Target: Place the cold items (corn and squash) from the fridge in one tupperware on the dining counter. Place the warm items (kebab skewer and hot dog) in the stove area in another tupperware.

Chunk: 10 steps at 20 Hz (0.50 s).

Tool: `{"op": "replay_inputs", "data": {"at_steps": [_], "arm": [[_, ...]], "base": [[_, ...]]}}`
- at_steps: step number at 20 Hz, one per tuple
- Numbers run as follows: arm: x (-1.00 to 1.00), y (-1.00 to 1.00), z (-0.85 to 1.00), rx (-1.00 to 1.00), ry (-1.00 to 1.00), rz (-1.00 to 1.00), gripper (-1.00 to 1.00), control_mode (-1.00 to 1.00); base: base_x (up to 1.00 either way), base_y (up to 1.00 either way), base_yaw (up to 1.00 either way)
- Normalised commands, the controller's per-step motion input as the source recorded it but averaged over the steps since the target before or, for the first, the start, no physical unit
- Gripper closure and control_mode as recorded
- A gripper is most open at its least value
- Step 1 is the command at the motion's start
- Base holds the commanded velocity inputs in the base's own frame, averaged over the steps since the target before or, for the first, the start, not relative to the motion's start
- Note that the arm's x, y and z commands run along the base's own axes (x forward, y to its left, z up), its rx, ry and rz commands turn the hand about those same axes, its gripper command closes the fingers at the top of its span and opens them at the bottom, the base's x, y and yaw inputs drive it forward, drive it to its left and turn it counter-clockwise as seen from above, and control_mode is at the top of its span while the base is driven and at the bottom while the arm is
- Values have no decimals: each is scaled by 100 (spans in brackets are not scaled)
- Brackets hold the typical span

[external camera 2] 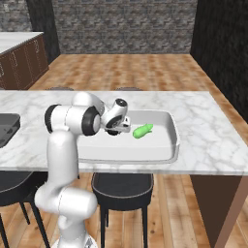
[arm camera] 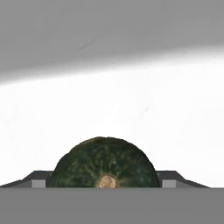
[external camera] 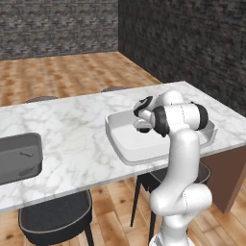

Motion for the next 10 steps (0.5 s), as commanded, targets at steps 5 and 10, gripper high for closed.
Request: {"op": "replay_inputs", "data": {"at_steps": [5, 10], "arm": [[-13, -35, -3, 7, -8, 0, -100, -100], [-51, -17, -4, 2, -3, -1, -100, -100]], "base": [[0, 0, 0], [0, 0, 0]]}}
